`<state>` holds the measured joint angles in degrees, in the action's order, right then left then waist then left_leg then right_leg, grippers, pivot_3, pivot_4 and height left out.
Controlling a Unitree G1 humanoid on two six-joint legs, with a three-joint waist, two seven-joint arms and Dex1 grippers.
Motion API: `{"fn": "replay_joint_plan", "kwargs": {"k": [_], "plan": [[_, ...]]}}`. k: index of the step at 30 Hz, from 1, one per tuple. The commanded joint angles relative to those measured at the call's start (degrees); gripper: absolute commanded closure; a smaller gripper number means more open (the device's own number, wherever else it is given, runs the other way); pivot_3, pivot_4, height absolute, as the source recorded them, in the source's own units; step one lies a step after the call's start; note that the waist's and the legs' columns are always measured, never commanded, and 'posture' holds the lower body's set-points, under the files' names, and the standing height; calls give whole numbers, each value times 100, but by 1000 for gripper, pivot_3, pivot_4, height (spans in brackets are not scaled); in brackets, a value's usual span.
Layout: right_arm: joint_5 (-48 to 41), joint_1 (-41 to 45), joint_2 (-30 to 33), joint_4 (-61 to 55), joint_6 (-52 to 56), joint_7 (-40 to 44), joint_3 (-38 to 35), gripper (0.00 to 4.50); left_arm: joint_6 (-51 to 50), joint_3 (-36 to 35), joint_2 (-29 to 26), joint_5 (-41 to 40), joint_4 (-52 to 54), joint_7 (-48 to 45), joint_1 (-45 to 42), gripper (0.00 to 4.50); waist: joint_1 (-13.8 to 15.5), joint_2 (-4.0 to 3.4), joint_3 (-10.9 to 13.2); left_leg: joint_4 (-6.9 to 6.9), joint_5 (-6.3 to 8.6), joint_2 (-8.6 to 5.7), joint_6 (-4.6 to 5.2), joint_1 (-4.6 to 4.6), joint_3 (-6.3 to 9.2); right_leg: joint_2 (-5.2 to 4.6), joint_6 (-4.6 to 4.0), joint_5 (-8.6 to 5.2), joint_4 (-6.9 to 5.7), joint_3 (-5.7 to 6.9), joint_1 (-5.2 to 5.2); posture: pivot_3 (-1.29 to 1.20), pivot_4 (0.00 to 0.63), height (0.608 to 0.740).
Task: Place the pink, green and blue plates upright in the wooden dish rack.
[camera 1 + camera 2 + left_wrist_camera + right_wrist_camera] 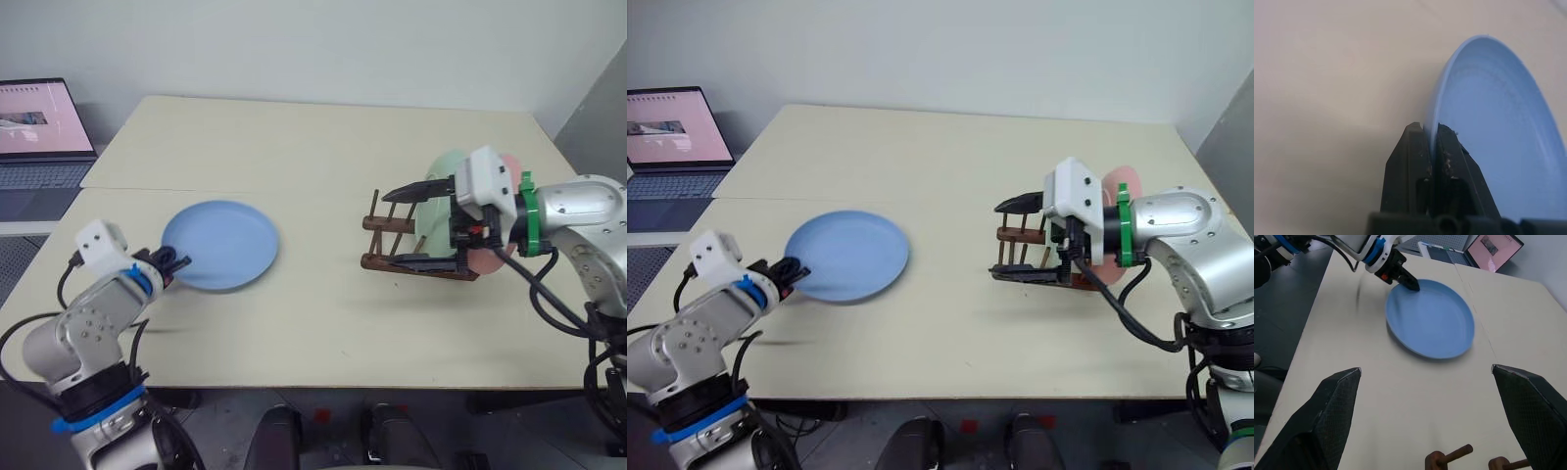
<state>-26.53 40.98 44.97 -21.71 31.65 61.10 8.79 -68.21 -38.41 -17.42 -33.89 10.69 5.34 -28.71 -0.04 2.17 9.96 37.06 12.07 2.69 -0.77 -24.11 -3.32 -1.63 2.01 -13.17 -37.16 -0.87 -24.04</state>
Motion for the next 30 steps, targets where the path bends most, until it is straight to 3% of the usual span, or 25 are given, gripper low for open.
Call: {"fn": "replay_joint_plan", "kwargs": {"k": [1,9,17,21,30], "plan": [[1055,403,-505,134,-581,-593,654,0,49,129,402,-155,304,420,-751,4474,-5,2,1,-1,0,0,-1,-1,0,2,1,1,0,0,-1,0,150,740],[3237,973,-1452,1163,-1768,-1409,1934,0,97,425,1164,-126,312,1002,-1659,4474,-25,2,1,-7,0,1,-3,-7,0,10,0,1,2,-4,-9,0,150,740],[4612,1289,-2156,2135,-2479,-1911,2460,0,-26,439,1311,-288,456,1174,-1739,4474,-23,2,1,-6,-1,2,-6,-12,2,11,0,2,-1,2,-12,0,150,740],[4935,1325,-2304,2441,-2659,-1979,2451,921,-91,456,1330,-352,517,1198,-1700,4500,-21,2,1,-5,-3,2,-9,-12,2,11,-1,2,-2,3,-11,0,150,740],[5091,1321,-2508,2574,-2753,-1832,2318,4215,-254,407,1303,-446,539,1197,-1627,4500,-17,2,1,-7,-3,2,-9,-12,3,12,-1,2,-2,5,-10,0,150,740]]}}
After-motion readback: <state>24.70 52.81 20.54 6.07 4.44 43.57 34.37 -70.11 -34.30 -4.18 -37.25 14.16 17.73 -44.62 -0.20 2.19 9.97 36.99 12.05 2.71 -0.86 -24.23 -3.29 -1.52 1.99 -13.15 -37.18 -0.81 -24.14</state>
